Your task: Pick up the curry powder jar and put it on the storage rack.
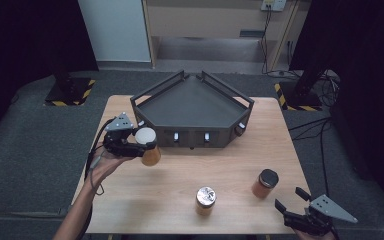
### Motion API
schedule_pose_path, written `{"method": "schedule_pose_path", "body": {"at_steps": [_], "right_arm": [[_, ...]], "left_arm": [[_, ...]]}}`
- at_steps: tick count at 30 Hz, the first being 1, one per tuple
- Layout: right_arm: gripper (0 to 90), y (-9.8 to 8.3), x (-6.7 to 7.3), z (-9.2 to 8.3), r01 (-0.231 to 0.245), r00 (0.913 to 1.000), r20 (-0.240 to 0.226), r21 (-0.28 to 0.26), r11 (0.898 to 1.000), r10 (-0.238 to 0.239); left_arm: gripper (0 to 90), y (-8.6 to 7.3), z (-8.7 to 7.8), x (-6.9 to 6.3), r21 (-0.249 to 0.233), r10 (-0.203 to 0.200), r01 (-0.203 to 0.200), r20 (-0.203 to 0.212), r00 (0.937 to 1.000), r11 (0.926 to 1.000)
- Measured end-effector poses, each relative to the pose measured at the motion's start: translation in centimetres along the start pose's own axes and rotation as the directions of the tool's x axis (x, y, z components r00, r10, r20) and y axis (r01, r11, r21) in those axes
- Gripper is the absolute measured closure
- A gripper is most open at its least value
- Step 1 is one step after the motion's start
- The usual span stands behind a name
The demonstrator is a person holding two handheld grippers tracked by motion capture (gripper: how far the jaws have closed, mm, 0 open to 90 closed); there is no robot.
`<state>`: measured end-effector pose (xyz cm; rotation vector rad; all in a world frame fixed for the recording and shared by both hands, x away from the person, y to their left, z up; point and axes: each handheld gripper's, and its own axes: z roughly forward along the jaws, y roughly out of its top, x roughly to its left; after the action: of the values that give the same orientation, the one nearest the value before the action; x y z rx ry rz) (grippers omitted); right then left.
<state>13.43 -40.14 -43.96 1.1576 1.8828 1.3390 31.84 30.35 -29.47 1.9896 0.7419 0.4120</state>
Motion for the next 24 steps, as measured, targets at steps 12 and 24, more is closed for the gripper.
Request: {"method": "schedule_pose_path", "body": {"at_steps": [12, 24], "right_arm": [[11.6, 0.0, -0.1, 0.0, -0.002, 1.0, -0.003, -0.002, 1.0, 0.002], [11.6, 0.0, -0.1, 0.0, -0.002, 1.0, -0.003, -0.002, 1.0, 0.002]], "left_arm": [[32.2, 3.0, 0.0, 0.2, 0.017, 0.002, -0.002, -0.012, 0.9999, 0.9999], [32.2, 5.2, 0.3, 0.3, 0.01, -0.004, 0.005, -0.02, 0.9998, 0.9999]]}}
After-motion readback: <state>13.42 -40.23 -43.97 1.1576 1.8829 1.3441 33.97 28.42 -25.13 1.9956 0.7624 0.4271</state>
